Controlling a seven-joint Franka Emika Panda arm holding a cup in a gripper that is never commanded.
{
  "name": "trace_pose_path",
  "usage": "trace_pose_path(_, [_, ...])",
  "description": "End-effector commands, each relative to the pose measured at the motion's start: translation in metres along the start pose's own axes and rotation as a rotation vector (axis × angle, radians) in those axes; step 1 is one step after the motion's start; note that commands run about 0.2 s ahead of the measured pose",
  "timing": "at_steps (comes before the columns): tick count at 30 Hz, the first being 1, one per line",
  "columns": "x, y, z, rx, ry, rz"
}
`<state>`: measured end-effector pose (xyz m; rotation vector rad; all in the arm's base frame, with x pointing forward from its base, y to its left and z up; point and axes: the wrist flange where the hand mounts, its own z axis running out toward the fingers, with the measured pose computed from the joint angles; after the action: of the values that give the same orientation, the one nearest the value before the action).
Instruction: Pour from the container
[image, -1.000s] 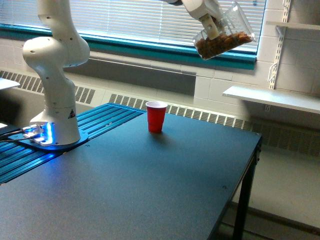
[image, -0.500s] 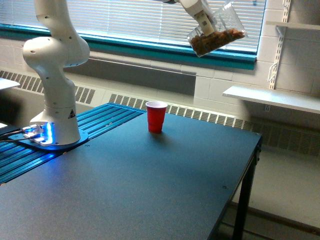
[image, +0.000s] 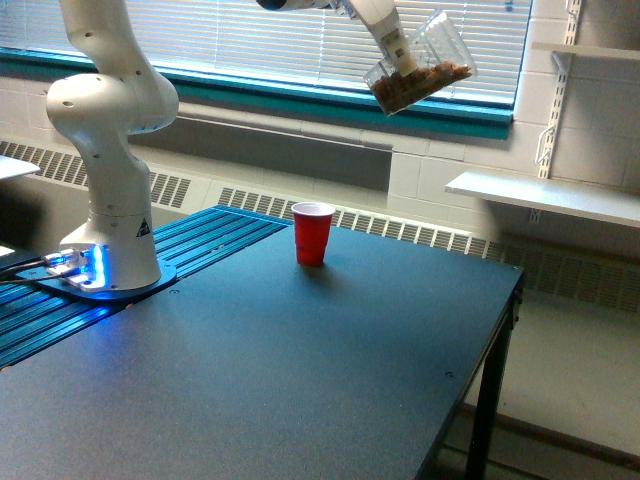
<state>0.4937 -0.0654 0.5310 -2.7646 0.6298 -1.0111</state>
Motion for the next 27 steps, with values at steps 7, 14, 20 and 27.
trace_pose_path(7, [-0.009, -0.019, -0.017, 0.066, 0.004, -0.22])
trace_pose_path(14, [-0.005, -0.024, -0.016, 0.101, 0.0, -0.316])
trace_pose_path(20, [-0.011, -0.029, -0.012, 0.127, -0.019, -0.368])
trace_pose_path(27, [-0.026, -0.035, -0.017, 0.133, -0.029, -0.404])
